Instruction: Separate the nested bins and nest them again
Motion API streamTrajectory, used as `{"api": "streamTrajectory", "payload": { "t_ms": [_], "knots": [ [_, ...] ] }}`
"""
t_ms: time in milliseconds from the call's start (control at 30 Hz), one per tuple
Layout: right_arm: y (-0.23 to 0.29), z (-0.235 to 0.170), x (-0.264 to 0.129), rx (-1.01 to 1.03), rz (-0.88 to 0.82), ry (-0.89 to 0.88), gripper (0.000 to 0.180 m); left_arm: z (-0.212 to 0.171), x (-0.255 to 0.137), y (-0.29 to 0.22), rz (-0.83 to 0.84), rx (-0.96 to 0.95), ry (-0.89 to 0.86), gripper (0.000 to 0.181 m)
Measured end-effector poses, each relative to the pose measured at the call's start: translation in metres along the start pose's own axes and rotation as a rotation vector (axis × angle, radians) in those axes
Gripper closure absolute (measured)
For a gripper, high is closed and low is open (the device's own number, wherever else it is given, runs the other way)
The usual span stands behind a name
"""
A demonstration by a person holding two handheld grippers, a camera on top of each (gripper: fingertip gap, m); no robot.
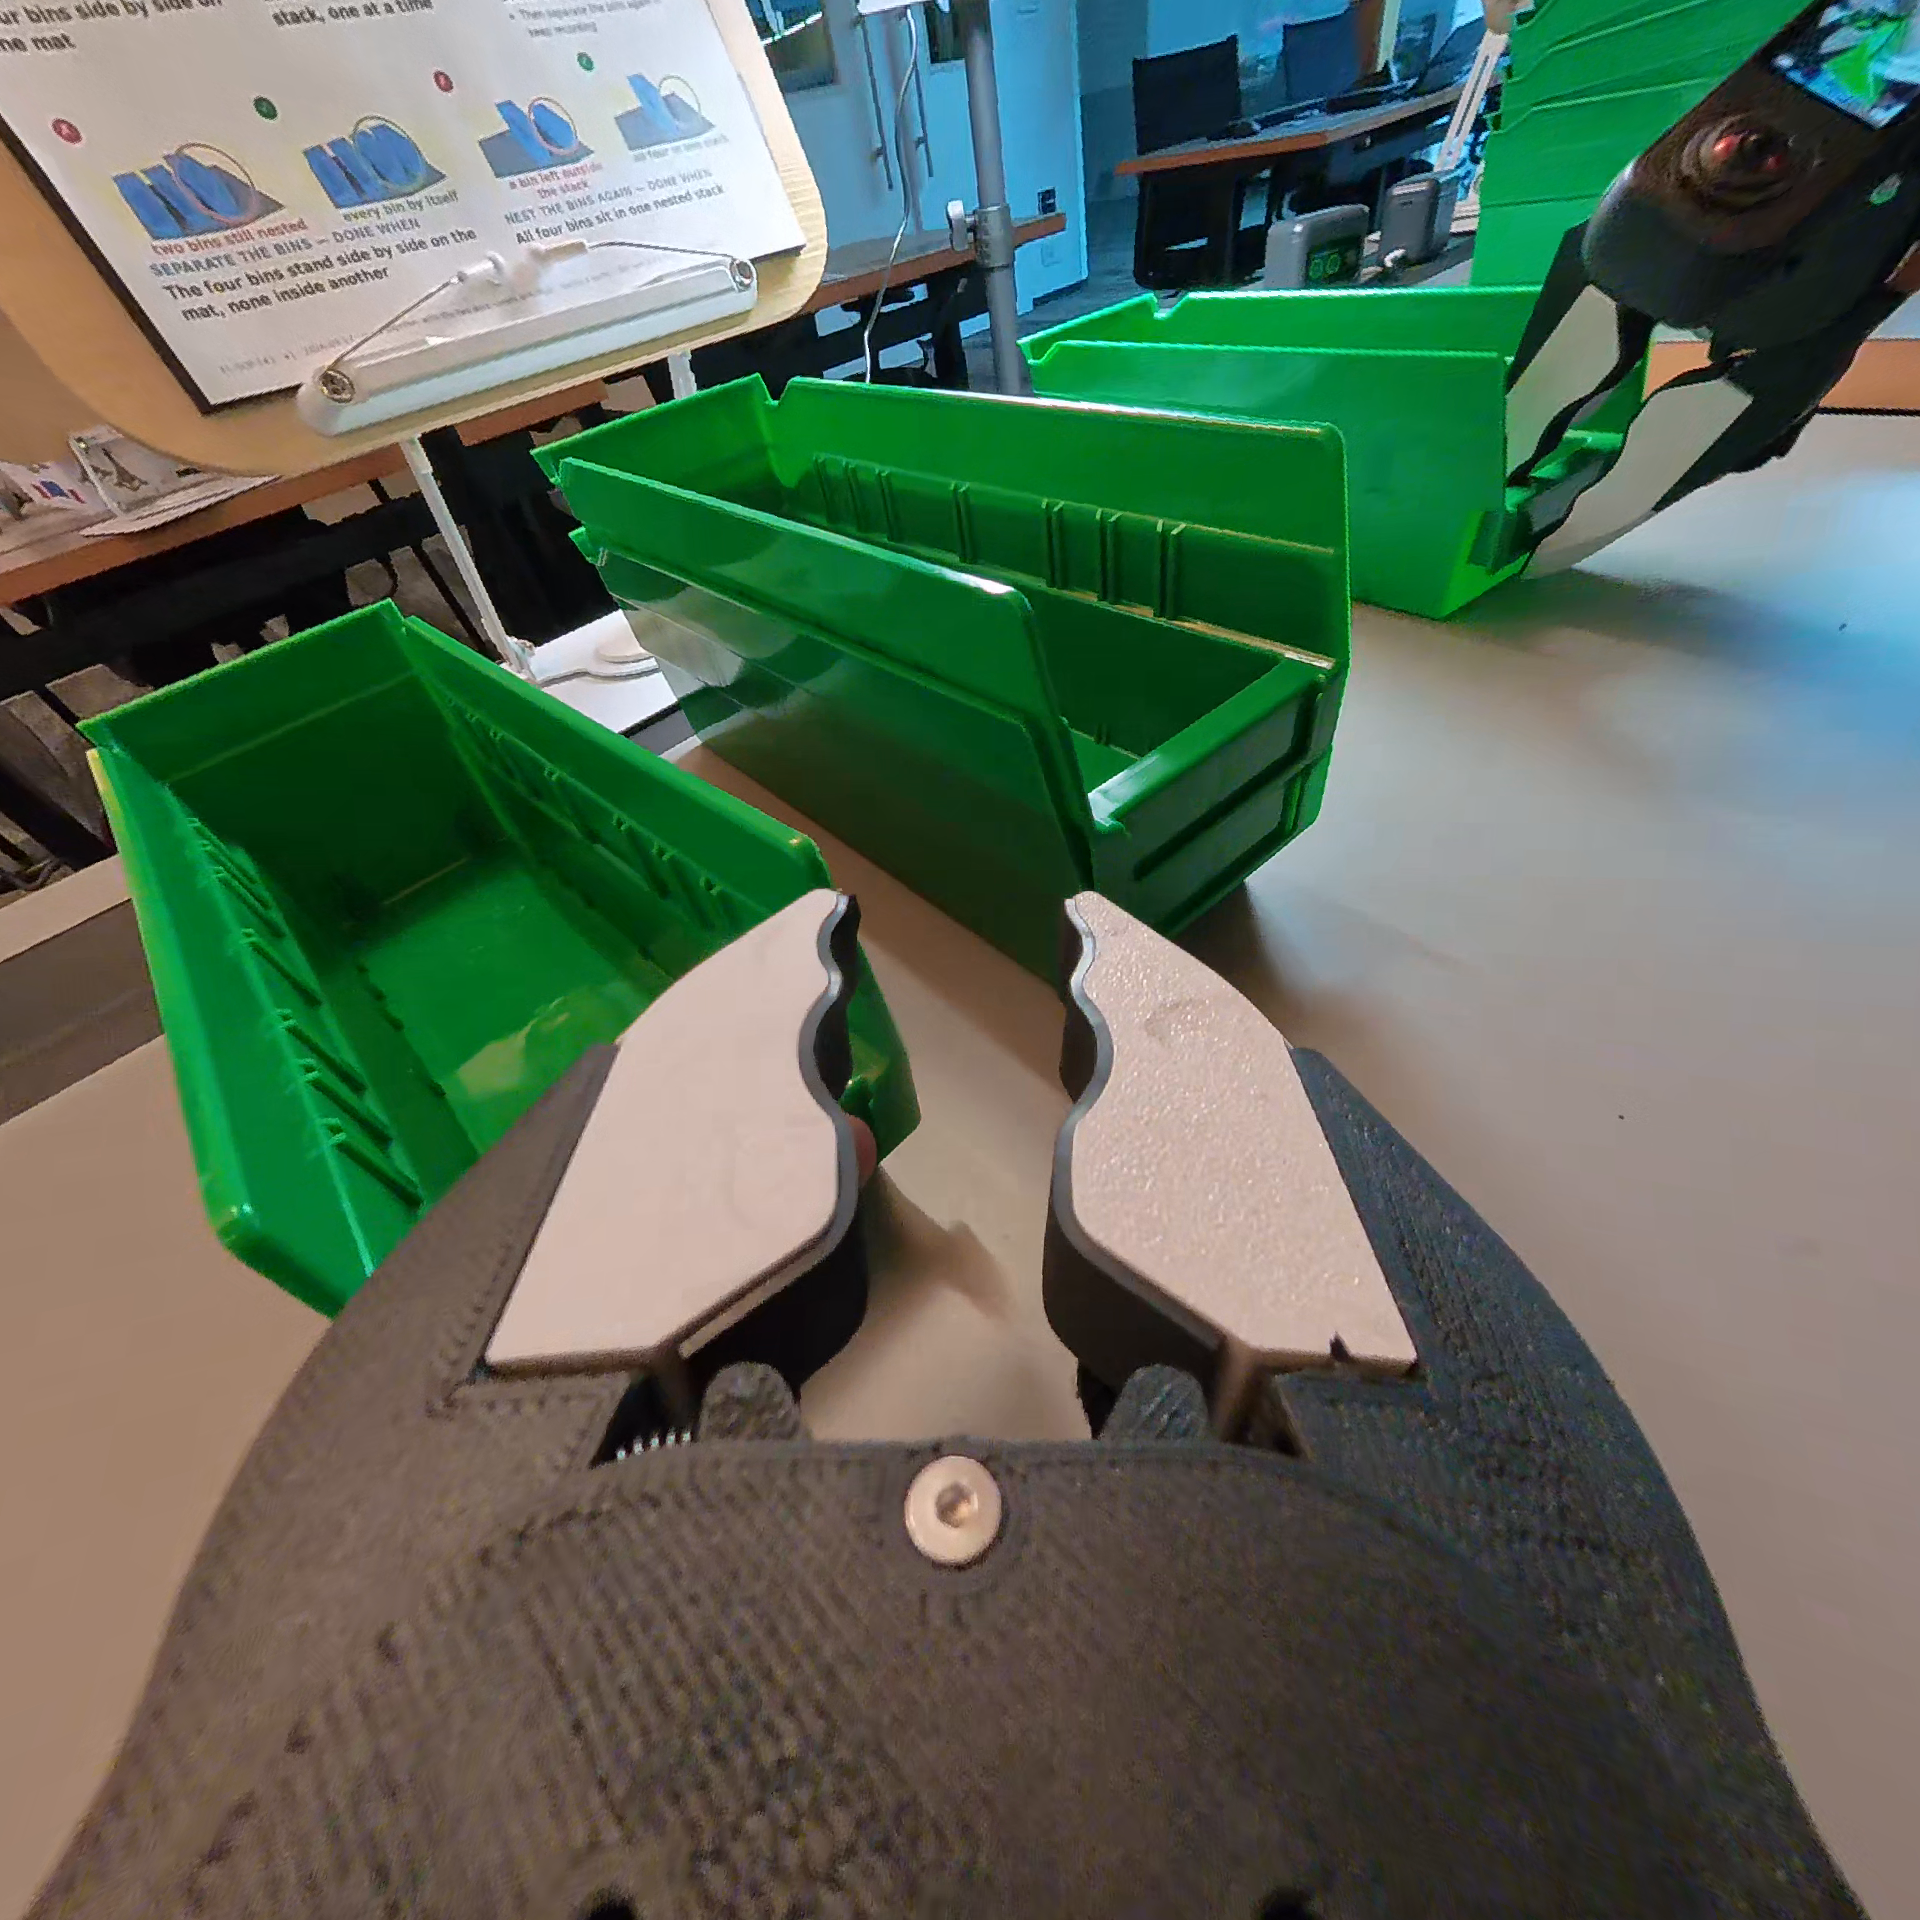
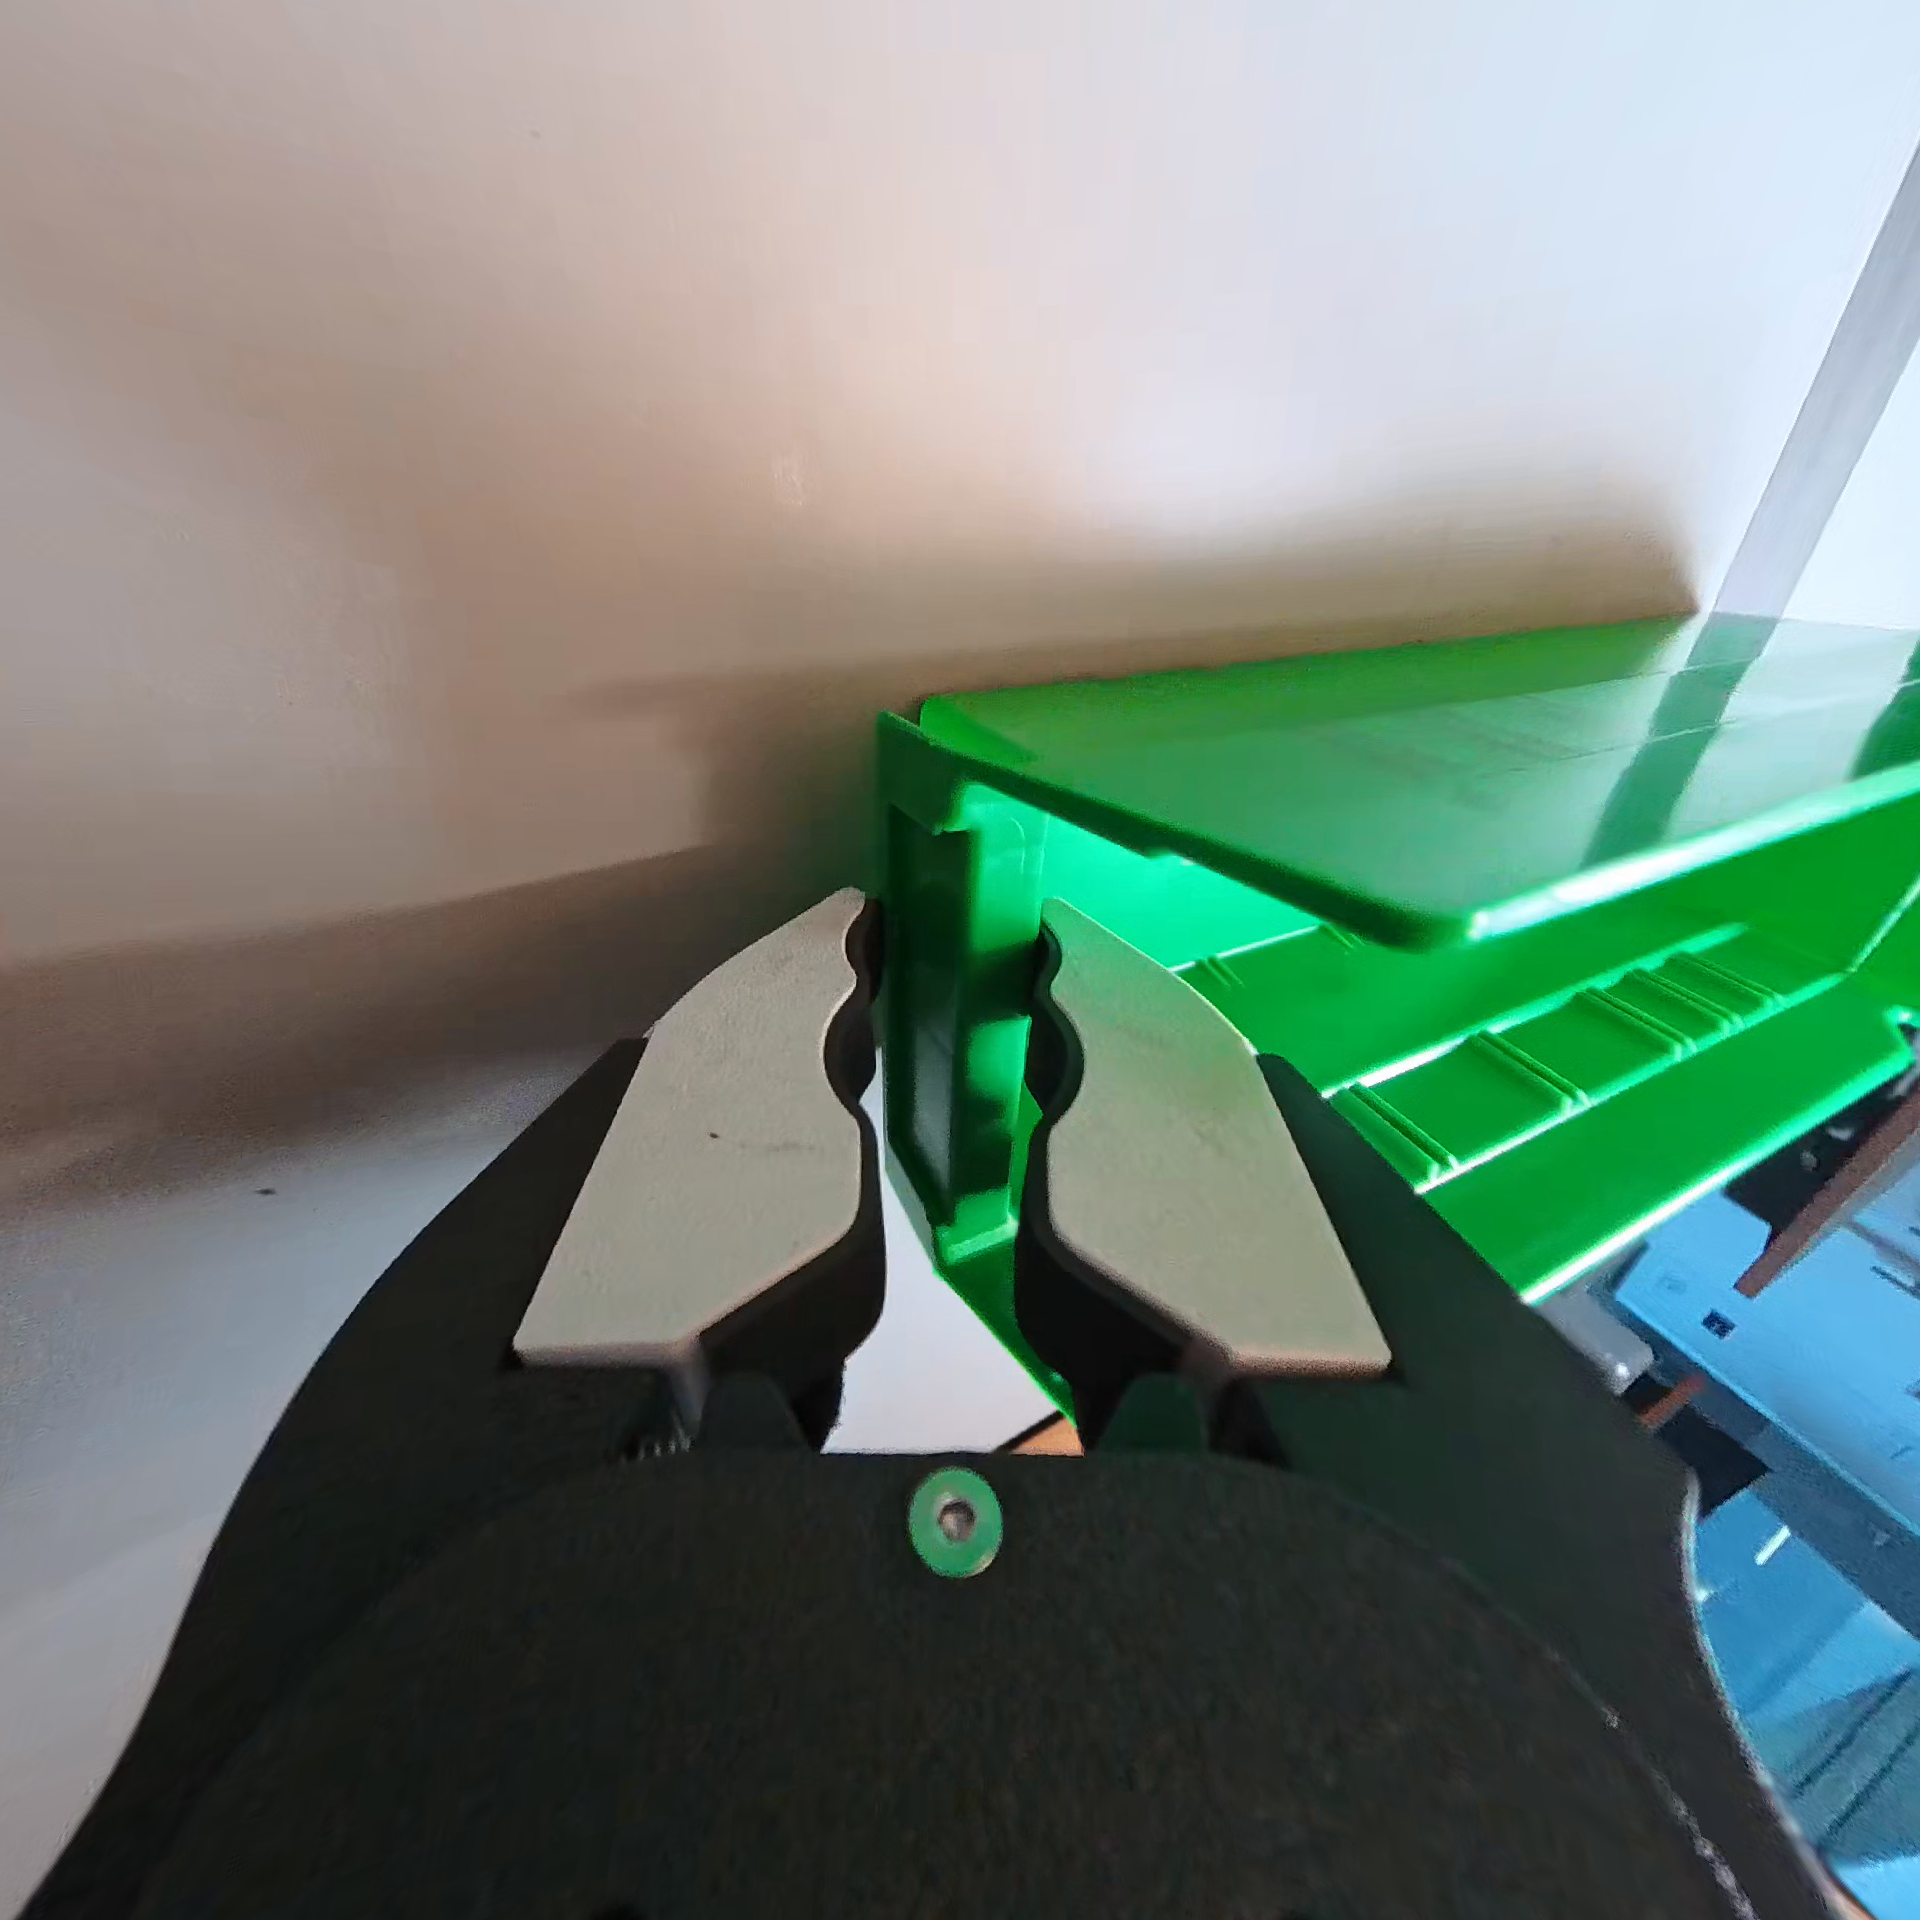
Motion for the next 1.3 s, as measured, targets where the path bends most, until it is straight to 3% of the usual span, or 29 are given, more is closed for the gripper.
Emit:
{"api": "streamTrajectory", "payload": {
  "t_ms": [167,267,433,567,667,867,1033,1300],
  "knots": [
    [0.0,-0.008,0.0,-0.033,-0.049,0.019,0.152,-0.002,0.001,-0.001,0.007,0.006,0.008,0.144],
    [0.001,-0.001,-0.023,0.043,-0.053,0.026,0.132,-0.002,0.001,-0.001,0.01,0.008,0.012,0.144],
    [0.02,0.069,-0.096,0.016,-0.097,-0.287,0.136,-0.004,0.004,-0.004,-0.003,0.011,0.024,0.144],
    [0.053,0.144,-0.122,-0.112,-0.029,-0.436,0.135,-0.004,0.003,-0.006,0.001,0.025,0.024,0.144],
    [0.065,0.192,-0.115,-0.158,-0.017,-0.467,0.134,-0.004,0.001,-0.004,0.008,0.024,0.028,0.143],
    [0.051,0.249,-0.075,-0.193,-0.082,-0.333,0.13,-0.007,0.003,-0.002,-0.012,0.003,0.064,0.139],
    [0.043,0.261,-0.046,-0.136,-0.058,-0.209,0.147,-0.008,0.002,-0.006,-0.033,0.028,0.082,0.139],
    [0.051,0.256,-0.053,-0.167,0.001,-0.259,0.152,-0.014,0.006,-0.02,-0.132,0.063,0.115,0.141]
  ]
}}
Point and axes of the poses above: each gripper's, where its closed fingertips meet, x out along the fingers, z out of its top, y = z × x across the jaws, the point moved 8 cm from there along -x, back along the fingers, and after that the axes turned 13 degrees about z, right-handed, at the moved point
